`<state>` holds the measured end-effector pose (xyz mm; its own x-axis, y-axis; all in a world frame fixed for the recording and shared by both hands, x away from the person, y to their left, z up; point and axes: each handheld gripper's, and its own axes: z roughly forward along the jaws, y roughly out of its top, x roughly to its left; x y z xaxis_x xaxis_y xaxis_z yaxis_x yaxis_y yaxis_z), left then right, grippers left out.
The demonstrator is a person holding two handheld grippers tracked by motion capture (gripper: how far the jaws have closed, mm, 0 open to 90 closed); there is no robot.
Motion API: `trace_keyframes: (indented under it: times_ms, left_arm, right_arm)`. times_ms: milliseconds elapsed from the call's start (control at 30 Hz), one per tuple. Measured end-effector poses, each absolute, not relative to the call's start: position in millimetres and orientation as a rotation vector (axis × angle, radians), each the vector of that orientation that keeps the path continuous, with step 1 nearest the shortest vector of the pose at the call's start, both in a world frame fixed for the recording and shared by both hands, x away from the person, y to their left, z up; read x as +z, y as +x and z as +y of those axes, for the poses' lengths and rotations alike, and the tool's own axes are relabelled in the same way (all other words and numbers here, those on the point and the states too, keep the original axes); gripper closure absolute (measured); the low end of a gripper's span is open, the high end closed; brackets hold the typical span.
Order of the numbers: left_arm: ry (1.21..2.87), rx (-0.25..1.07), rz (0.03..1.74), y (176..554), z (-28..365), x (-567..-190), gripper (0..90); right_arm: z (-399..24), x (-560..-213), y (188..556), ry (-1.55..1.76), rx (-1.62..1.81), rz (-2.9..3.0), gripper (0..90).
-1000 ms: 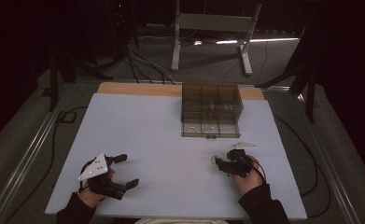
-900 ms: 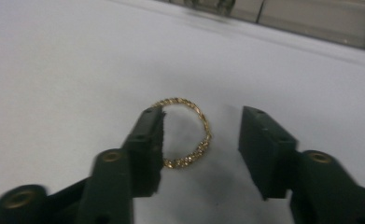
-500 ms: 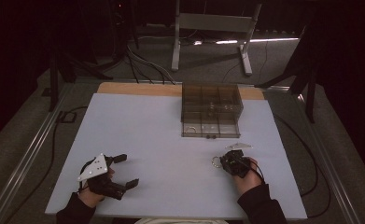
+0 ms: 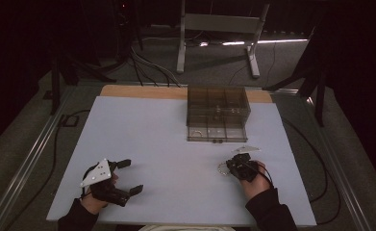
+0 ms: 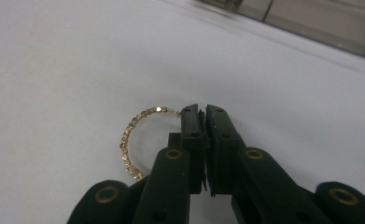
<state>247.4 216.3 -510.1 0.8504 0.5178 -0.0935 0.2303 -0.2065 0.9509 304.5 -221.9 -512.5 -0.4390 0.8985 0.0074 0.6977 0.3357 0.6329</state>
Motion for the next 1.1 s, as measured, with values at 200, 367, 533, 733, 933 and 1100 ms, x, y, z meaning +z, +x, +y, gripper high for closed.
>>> trace_keyframes:
  times_ms: [200, 367, 533, 733, 933, 1100]
  left_arm:
    - [1.793, 0.291, 0.573, 247, 216, -510, 0.5]
    - [1.794, 0.291, 0.574, 248, 216, -510, 0.5]
    - [1.792, 0.289, 0.577, 248, 216, -511, 0.6]
    - [1.791, 0.288, 0.578, 248, 216, -511, 0.5]
    - [1.791, 0.289, 0.578, 248, 216, -511, 0.6]
    - [1.791, 0.288, 0.577, 248, 216, -511, 0.5]
  right_arm:
    - [-219, -505, 306, 1.400, 0.844, 2.258, 87.0]
    - [-218, -497, 309, 1.389, 0.864, 2.250, 87.0]
    - [-218, -488, 314, 1.385, 0.884, 2.238, 87.0]
    - [-214, -478, 322, 1.362, 0.893, 2.233, 87.0]
    - [-209, -471, 333, 1.356, 0.903, 2.231, 87.0]
    - [-204, -463, 343, 1.347, 0.914, 2.220, 87.0]
